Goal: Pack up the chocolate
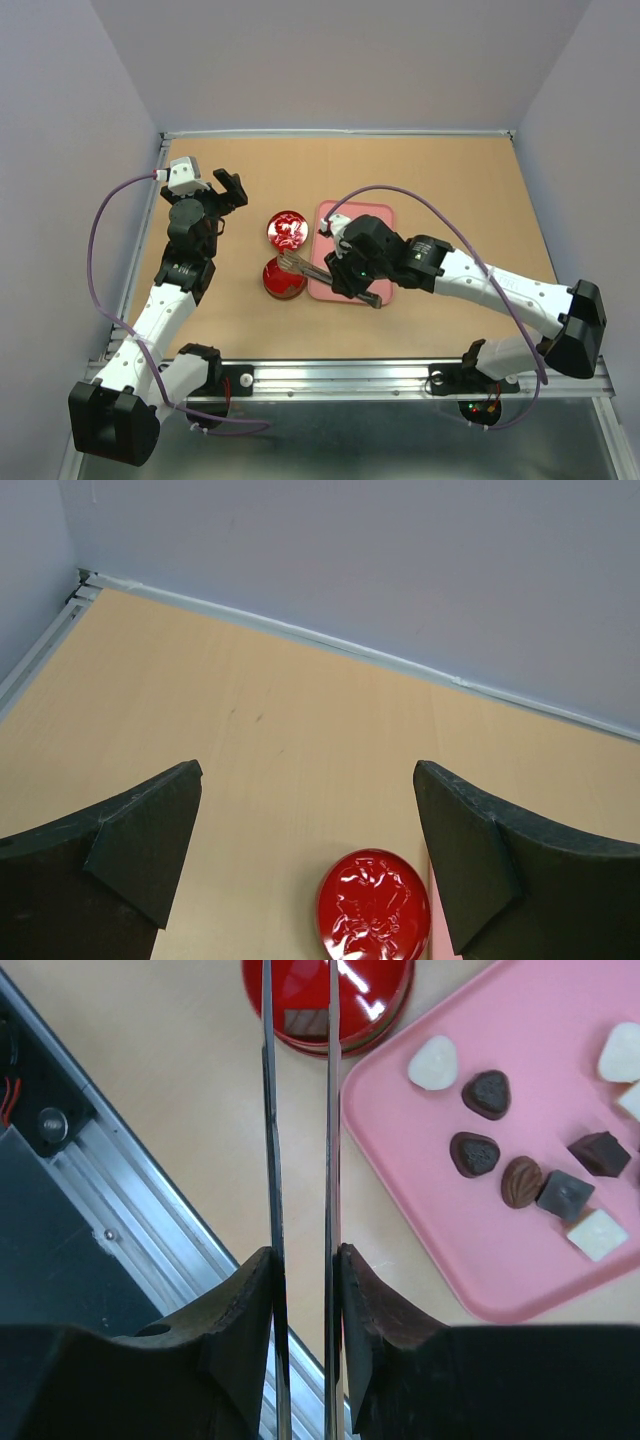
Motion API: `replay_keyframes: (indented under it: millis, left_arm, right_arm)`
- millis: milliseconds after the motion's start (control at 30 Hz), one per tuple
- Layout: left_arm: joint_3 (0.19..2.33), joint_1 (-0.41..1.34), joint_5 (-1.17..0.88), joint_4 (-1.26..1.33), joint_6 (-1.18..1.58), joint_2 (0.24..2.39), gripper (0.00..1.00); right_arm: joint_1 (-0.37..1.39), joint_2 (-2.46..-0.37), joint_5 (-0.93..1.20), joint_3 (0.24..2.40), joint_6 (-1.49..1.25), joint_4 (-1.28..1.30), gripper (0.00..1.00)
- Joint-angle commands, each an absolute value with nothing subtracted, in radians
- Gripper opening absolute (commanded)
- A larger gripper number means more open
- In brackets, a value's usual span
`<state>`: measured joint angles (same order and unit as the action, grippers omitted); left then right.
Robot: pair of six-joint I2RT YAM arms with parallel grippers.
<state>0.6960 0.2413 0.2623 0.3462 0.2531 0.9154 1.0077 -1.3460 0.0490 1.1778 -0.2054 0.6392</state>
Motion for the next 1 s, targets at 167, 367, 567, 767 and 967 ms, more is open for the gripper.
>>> replay_keyframes:
  millis: [167,367,567,767,967]
  left_arm:
    - [0.736,0.247,0.264,0.373,0.255,0.910,0.99]
    - [0.738,0.247,0.262,0.370,0.258,0.907,0.99]
    - [0.738,0.247,0.262,0.373,0.258,0.911,0.99]
    - [0.738,0.247,0.262,0.365,0.258,0.907,0.99]
    - [0.738,0.247,0.267,0.368,0.258,0.903,0.99]
  right_arm:
    - [1.039,-1.379,0.094,1.220,-0.173,0.563,0.28]
    - [1.040,-1.394,0.087,1.213,-0.169,0.564,0.36]
    - [1.040,-1.405,0.084,1.216,-0.166,0.561,0.48]
    - [1.040,-1.404,0.072,1.215,-0.163,0.561,0.55]
    - [1.040,-1.382,0.028,1.215,-0.173,0.558,0.52]
